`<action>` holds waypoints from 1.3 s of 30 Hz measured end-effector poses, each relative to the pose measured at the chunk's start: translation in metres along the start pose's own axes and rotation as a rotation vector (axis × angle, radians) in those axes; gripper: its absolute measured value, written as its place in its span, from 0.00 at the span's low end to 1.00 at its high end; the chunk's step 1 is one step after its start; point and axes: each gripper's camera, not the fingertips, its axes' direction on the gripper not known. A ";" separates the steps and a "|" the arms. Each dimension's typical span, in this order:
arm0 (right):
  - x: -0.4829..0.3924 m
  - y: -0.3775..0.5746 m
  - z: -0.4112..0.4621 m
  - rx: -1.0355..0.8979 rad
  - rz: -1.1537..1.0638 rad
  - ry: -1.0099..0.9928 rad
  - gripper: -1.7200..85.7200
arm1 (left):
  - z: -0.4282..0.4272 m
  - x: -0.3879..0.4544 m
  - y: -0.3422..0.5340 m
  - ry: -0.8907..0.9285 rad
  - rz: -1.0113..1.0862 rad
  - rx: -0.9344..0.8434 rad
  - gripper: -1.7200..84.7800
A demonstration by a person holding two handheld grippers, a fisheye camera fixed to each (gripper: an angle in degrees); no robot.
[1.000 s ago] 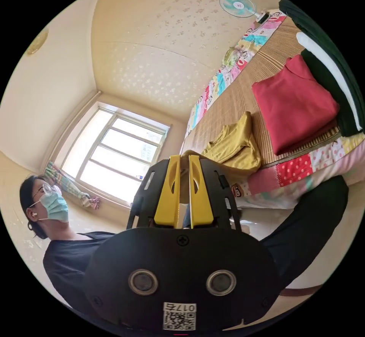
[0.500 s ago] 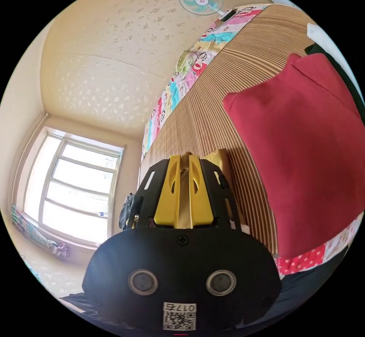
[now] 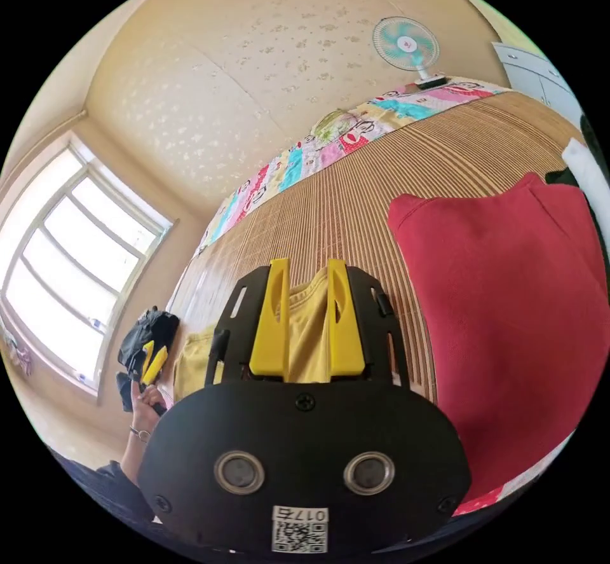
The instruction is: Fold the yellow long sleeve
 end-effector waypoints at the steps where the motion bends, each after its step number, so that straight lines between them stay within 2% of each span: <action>1: -0.008 0.007 0.018 -0.060 -0.048 0.042 0.13 | 0.007 0.005 0.001 -0.032 0.025 -0.021 0.15; 4: -0.018 0.019 0.073 -0.209 -0.127 0.180 0.14 | 0.049 0.021 0.000 -0.156 0.123 -0.127 0.16; 6: -0.015 0.027 0.112 -0.303 -0.168 0.255 0.13 | 0.101 0.015 -0.002 -0.330 0.144 -0.299 0.14; 7: -0.009 0.035 0.137 -0.355 -0.206 0.296 0.13 | 0.114 0.013 0.000 -0.370 0.169 -0.332 0.13; 9: -0.003 0.048 0.144 -0.276 -0.221 0.284 0.12 | 0.131 0.023 0.012 -0.425 0.292 -0.317 0.12; 11: -0.002 0.052 0.152 -0.284 -0.192 0.307 0.11 | 0.133 0.033 0.015 -0.457 0.299 -0.315 0.12; 13: -0.012 0.057 0.145 -0.211 -0.187 0.369 0.10 | 0.118 0.047 0.022 -0.452 0.308 -0.219 0.12; 16: -0.038 0.071 0.128 -0.043 -0.303 0.374 0.08 | 0.093 0.061 0.026 -0.364 0.331 -0.068 0.12; 19: -0.045 0.067 0.162 -0.132 -0.364 0.351 0.09 | 0.114 0.051 0.010 -0.349 0.240 -0.133 0.13; 23: -0.011 0.068 0.229 -0.287 -0.249 0.358 0.10 | 0.170 0.032 0.001 -0.429 0.205 -0.263 0.13; 25: 0.007 0.077 0.245 -0.297 -0.211 0.332 0.10 | 0.191 0.020 0.004 -0.477 0.194 -0.326 0.11; 31: 0.003 0.105 0.253 -0.193 -0.282 0.412 0.05 | 0.165 0.000 0.012 -0.417 0.150 -0.209 0.05; 36: 0.008 0.114 0.225 -0.020 -0.267 0.315 0.03 | 0.112 -0.006 0.017 -0.187 0.205 -0.012 0.02; 39: 0.023 0.108 0.231 0.011 -0.222 0.275 0.03 | 0.110 -0.030 0.010 -0.187 0.111 -0.016 0.02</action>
